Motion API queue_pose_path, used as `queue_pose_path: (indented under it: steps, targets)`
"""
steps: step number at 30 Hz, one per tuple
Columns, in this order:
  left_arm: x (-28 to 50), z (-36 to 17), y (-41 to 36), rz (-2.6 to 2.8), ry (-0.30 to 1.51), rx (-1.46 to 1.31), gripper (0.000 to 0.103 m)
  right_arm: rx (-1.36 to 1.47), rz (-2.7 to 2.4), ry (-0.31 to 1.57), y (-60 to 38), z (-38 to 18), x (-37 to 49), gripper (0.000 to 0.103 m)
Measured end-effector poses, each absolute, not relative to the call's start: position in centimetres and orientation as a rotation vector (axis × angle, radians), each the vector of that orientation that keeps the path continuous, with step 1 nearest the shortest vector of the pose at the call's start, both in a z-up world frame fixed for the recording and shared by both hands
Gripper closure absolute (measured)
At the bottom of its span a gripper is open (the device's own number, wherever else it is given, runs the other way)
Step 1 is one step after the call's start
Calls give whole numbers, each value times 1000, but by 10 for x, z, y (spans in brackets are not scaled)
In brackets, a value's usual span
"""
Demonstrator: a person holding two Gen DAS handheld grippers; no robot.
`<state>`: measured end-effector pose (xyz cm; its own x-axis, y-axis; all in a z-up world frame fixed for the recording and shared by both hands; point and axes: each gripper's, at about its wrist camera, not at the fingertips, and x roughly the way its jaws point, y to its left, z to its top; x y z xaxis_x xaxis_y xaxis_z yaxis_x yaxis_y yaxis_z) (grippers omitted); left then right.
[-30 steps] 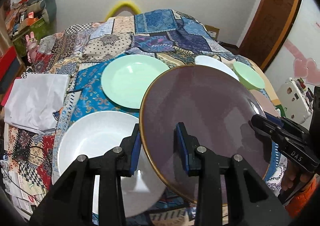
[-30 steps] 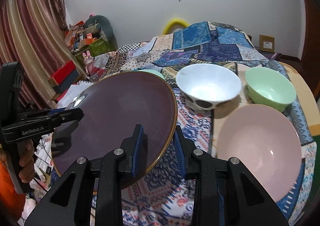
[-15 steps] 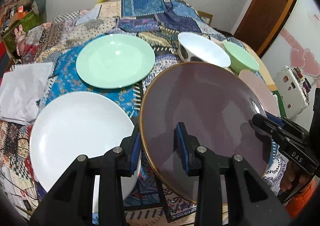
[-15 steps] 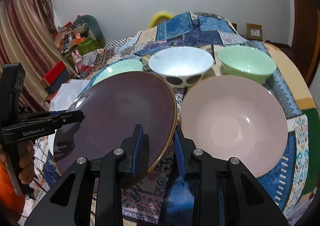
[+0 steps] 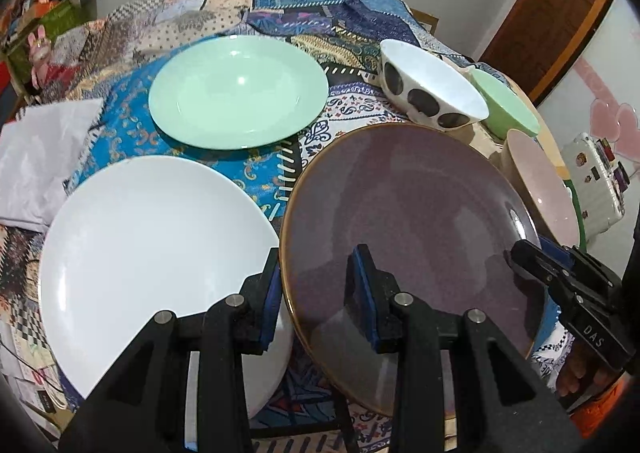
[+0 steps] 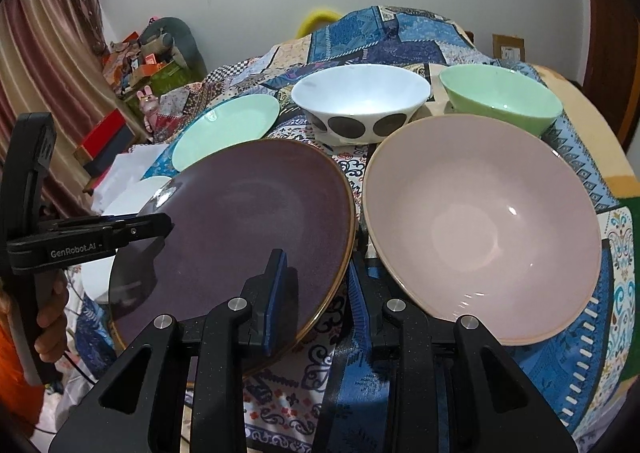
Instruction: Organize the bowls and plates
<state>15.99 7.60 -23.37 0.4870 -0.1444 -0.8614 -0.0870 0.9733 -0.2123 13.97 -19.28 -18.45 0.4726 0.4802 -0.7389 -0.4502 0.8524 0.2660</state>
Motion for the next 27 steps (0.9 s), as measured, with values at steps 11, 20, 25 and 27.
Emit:
queue_pose_path:
  steps: [11,20,25,27]
  targets:
    - [170,-242,64,-59,1084,-218,69,63,512,926,-202,-191,145,75]
    - [171,-243,54,-34,1073,-130,69,36,487,943,-199,-193,147,73]
    - [165,-232,58,-47,1046,-146,69,73,484,968,-207,-194,147,72]
    - [161,-227,60,-43,1035,-145,69,83,486,959,-210,-189,146,72]
